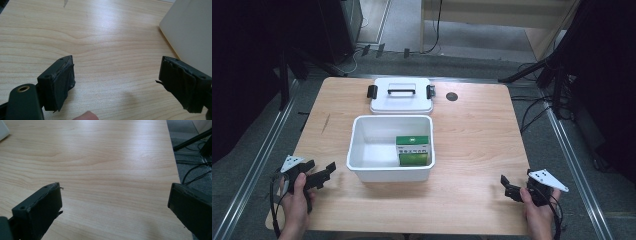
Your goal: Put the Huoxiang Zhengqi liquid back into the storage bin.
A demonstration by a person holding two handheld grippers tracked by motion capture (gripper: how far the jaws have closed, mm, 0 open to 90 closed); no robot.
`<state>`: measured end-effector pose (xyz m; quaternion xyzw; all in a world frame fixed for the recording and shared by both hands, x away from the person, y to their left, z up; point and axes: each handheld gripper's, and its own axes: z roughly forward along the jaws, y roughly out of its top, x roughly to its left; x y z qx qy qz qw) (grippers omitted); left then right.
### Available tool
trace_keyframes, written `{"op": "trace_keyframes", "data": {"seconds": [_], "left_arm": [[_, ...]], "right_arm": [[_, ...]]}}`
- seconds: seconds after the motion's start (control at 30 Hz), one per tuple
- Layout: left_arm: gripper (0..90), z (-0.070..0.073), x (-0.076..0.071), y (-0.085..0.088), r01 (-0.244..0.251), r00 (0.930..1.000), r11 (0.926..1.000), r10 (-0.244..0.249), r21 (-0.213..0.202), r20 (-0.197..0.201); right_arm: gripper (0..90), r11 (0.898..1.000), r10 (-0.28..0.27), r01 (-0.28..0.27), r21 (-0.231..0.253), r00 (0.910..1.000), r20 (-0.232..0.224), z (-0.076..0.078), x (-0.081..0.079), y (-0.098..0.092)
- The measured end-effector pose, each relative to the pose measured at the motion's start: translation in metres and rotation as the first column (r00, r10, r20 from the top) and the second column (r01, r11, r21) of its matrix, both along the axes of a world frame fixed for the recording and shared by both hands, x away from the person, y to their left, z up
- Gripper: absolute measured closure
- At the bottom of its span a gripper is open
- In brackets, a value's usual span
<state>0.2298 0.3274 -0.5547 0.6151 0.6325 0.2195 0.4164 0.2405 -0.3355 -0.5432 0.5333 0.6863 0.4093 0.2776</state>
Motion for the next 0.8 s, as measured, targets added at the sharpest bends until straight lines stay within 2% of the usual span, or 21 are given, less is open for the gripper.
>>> {"op": "trace_keyframes", "data": {"seconds": [0.1,0.57,0.7,0.8], "left_arm": [[13.8,0.000,0.000,0.000,-0.001,1.0000,1.0000,0.001,-0.002,0.000],[13.9,0.000,0.000,0.000,-0.002,1.0000,1.0000,0.002,0.003,-0.001],[13.9,0.000,0.001,-0.001,0.002,1.0000,1.0000,-0.002,0.008,-0.004],[13.9,0.000,0.001,0.000,0.001,1.0000,1.0000,-0.001,0.008,-0.004]], "right_arm": [[0.0,1.000,-0.004,0.004,-0.012,1.0000,-0.002,0.000,-0.004,-0.003],[0.0,0.999,-0.038,0.038,-0.005,0.9993,0.007,-0.002,-0.018,-0.019],[0.0,0.999,-0.044,0.044,0.015,0.9988,0.020,-0.003,-0.019,-0.020],[0.0,0.999,-0.046,0.046,0.004,0.9987,0.023,-0.003,-0.019,-0.018]]}}
